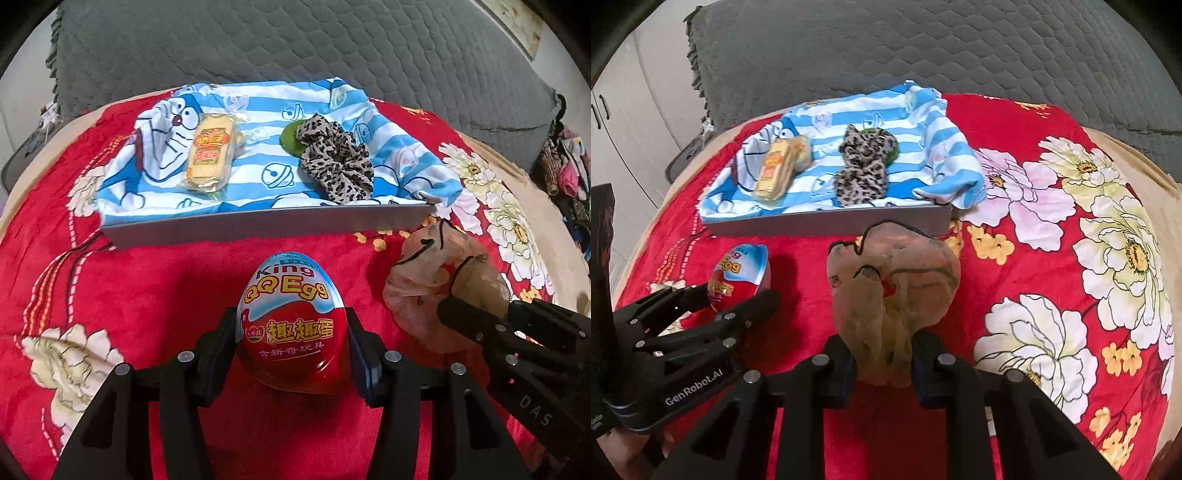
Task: Organize objects
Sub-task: 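Lift the red egg with the left tool while the right lifts the beige scrunchie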
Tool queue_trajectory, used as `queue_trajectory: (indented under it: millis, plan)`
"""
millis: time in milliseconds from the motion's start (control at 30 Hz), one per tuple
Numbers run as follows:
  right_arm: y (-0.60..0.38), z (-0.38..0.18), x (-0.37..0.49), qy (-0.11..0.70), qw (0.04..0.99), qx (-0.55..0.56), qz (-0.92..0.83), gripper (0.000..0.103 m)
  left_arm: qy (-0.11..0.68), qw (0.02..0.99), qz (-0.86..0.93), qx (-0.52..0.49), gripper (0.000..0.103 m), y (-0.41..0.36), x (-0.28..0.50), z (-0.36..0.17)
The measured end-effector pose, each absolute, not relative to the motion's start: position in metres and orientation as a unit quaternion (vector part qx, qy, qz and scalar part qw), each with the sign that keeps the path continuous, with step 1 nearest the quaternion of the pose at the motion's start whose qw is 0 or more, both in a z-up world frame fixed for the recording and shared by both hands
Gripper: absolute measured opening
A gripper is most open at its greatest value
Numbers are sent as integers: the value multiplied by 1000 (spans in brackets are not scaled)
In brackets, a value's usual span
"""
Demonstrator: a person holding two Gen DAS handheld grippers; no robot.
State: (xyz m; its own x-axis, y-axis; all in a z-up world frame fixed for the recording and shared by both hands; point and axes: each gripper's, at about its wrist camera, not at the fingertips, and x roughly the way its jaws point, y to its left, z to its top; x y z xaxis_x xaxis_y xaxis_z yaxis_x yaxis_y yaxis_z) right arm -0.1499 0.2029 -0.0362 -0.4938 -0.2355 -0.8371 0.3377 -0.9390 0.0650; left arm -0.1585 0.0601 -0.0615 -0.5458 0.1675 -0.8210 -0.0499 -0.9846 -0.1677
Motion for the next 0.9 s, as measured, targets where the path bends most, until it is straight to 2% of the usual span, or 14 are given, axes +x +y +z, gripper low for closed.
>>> queue_trajectory:
  millis: [900]
  plan:
    - [178,33,-81,60,205,408,-888,21,-64,25,901,-427,56,14,-90,10]
